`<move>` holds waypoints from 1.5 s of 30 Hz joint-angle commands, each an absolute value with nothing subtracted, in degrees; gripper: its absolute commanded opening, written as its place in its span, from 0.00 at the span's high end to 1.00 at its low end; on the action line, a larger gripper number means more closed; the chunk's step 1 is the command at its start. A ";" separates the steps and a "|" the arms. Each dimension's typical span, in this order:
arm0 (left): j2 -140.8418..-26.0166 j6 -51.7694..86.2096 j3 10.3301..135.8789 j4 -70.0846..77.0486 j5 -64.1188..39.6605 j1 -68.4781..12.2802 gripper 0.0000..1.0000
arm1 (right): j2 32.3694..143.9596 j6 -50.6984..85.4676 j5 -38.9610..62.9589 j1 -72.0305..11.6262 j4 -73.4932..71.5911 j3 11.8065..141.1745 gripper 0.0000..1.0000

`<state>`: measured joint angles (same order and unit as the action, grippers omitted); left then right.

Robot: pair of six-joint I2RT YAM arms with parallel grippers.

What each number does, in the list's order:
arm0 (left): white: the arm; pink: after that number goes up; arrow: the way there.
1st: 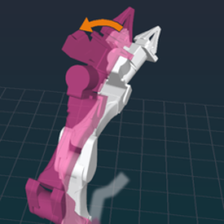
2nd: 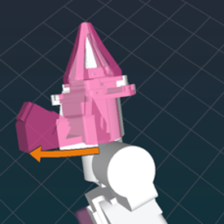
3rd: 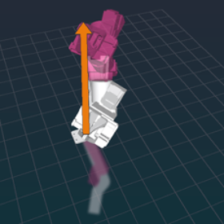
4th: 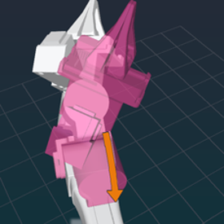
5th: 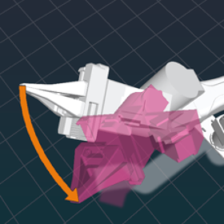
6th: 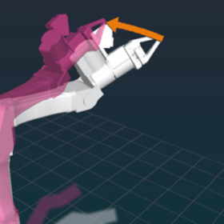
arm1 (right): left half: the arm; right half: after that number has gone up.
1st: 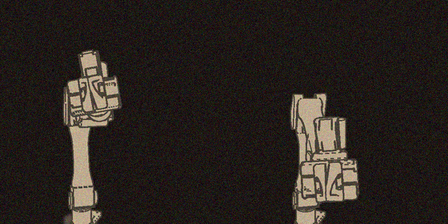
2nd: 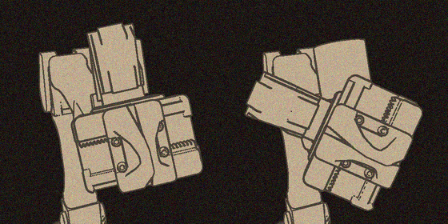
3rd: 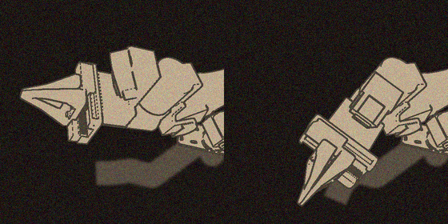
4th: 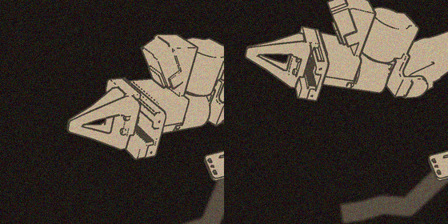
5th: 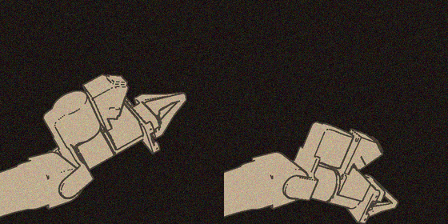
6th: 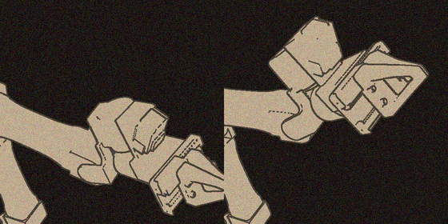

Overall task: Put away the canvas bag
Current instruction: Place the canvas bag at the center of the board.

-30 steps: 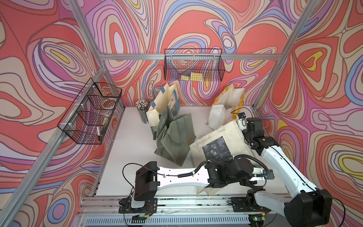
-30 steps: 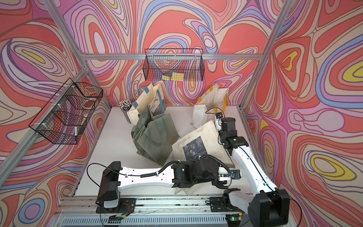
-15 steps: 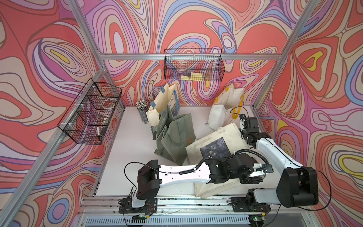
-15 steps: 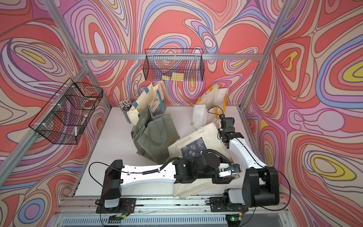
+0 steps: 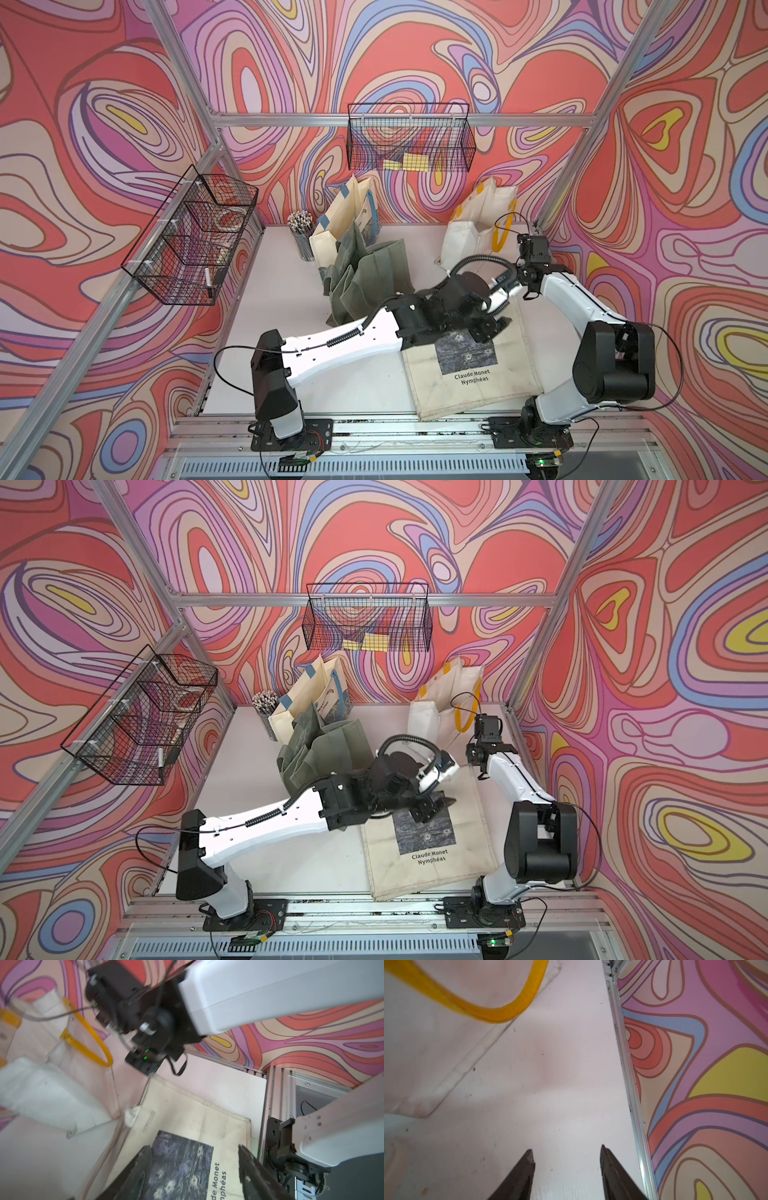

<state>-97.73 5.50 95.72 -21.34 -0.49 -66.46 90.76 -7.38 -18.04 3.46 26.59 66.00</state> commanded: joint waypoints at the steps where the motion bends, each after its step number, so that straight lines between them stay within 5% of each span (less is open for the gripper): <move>1: -97.20 16.53 94.94 -32.90 -4.62 -62.51 0.33 | 90.80 -6.08 -19.38 5.10 30.26 68.69 0.44; 18: -118.16 17.42 116.55 -51.86 -5.97 -56.85 0.30 | 87.64 -1.59 -3.35 7.55 44.23 75.29 0.43; 26: -115.04 20.98 111.12 -52.12 -9.07 -52.49 0.29 | 87.46 2.56 7.48 7.39 48.45 71.40 0.45; 31: -116.53 20.11 110.75 -54.29 -9.36 -52.26 0.29 | 84.47 6.00 11.88 6.55 45.65 67.04 0.38; 45: -117.44 24.69 111.72 -54.19 -4.07 -49.52 0.26 | 87.73 7.53 8.36 -0.82 43.70 66.95 0.37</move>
